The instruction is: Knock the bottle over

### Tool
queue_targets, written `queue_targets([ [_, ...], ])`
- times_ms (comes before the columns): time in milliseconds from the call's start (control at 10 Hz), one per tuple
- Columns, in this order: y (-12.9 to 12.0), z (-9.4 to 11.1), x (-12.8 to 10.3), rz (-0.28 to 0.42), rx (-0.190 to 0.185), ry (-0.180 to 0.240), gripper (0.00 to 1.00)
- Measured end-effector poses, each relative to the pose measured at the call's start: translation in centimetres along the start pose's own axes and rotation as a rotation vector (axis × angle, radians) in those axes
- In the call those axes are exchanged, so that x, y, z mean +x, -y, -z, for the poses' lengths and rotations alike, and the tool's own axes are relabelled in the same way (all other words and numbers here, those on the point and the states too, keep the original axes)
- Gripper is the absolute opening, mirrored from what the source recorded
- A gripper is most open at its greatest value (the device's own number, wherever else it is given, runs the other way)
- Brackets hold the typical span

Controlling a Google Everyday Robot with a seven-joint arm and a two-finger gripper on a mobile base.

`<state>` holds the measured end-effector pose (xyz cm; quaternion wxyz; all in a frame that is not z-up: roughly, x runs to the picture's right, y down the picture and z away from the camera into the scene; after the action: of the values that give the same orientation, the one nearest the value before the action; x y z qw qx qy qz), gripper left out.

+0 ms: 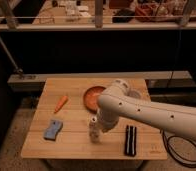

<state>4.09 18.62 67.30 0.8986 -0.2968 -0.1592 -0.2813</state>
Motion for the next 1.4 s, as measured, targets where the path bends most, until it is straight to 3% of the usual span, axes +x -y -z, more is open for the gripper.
queue_targets([
  [1400,1.6,-2.0,-1.0,0.034,-0.012,0.043,0.01],
])
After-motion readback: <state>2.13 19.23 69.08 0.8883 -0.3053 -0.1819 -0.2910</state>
